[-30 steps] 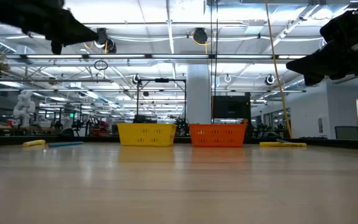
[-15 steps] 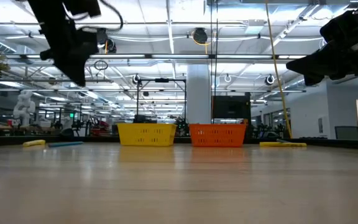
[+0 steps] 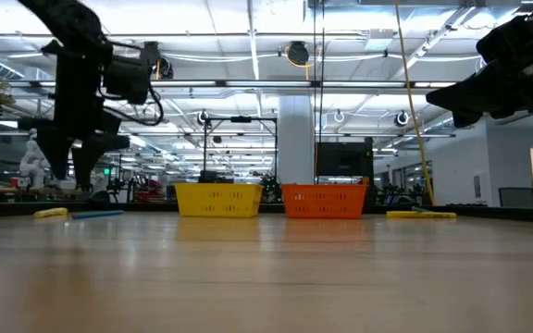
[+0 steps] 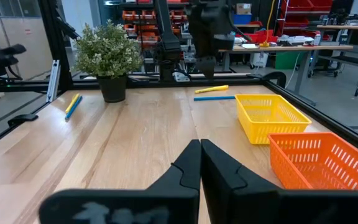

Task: Sort pens & pencils
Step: Put the top left yellow pen into the yellow bin

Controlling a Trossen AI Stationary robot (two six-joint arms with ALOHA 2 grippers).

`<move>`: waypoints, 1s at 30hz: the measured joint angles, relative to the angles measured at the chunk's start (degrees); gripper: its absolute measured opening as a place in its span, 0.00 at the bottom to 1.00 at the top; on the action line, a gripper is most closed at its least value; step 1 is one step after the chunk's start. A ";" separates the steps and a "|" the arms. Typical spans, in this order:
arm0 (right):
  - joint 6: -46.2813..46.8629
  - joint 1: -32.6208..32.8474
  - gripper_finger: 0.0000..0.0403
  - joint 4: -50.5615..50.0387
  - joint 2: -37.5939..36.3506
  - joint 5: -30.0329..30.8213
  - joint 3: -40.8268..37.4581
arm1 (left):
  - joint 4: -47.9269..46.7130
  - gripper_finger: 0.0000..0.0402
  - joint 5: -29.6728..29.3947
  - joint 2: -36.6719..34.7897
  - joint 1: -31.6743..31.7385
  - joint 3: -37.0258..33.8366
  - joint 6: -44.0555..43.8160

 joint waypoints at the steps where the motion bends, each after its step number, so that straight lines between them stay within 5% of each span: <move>1: 0.00 0.00 0.00 -0.02 0.00 0.00 -0.02 | 1.37 0.53 0.10 0.00 1.01 -0.96 0.06; 15: -0.01 0.00 0.00 -0.02 0.00 0.00 0.00 | 16.82 0.38 -0.01 0.11 15.29 -11.22 1.59; 30: 0.00 0.00 0.00 -0.02 0.00 0.00 -0.02 | 21.83 0.18 1.57 0.00 16.91 -12.98 6.74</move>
